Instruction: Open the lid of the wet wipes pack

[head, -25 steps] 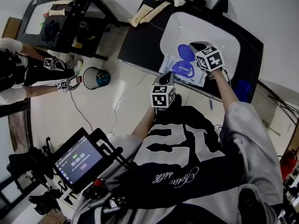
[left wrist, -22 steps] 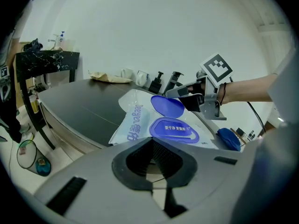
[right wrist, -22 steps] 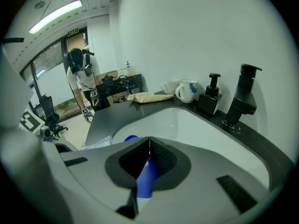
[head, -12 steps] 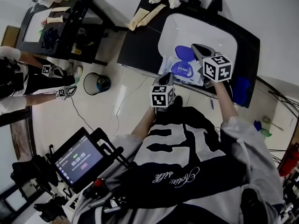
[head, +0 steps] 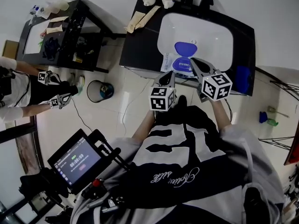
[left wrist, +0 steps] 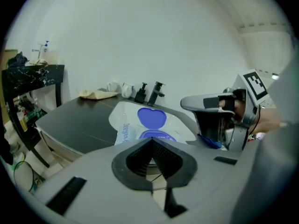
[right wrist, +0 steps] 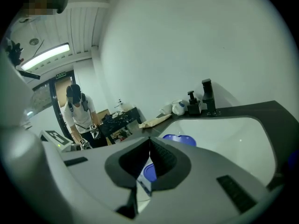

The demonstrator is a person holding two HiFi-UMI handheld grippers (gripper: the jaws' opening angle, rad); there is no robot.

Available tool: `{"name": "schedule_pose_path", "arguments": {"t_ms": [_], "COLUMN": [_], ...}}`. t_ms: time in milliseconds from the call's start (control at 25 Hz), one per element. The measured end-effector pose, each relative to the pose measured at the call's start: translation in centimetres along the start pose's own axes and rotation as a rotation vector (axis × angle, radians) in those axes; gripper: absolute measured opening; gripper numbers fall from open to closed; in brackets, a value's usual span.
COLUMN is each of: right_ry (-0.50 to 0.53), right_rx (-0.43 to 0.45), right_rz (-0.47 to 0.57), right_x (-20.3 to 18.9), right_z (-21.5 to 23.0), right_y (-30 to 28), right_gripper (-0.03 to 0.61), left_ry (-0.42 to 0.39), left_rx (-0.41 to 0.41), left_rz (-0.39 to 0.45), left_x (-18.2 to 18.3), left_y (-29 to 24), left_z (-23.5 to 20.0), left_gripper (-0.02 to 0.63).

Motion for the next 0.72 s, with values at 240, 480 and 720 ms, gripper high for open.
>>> {"name": "schedule_pose_path", "arguments": {"t_ms": [240,480,720], "right_ry": [-0.007,0.006,0.065], "right_rx": [-0.053,-0.081,-0.115], "right_rz": [0.059,0.098,0.081], "right_x": [-0.1,-1.4,-2.7], "right_z": [-6.6,-9.1,-10.9], "right_y": [3.7,6.2,8.8], "right_gripper": [0.000,0.000,0.000], "left_ry": [-0.059,-0.029,-0.030], "left_rx": [-0.113,-0.172,-0.203], "left_rz": [0.122,0.220,0.263], "left_x": [4.2,5.7,5.4], "left_y": [7.5,10.3,12.9], "left_z": [3.0,4.9,7.3], "left_gripper": [-0.002,-0.002,-0.002]}}
Point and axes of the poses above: the fingertips, and each gripper's own axes: y backward along the fingers, z to its right, x out of its top, the point moved 1 cm from there along y, backward along the fingers, and after that the axes turned 1 degree about -y, right-handed, at the moved point
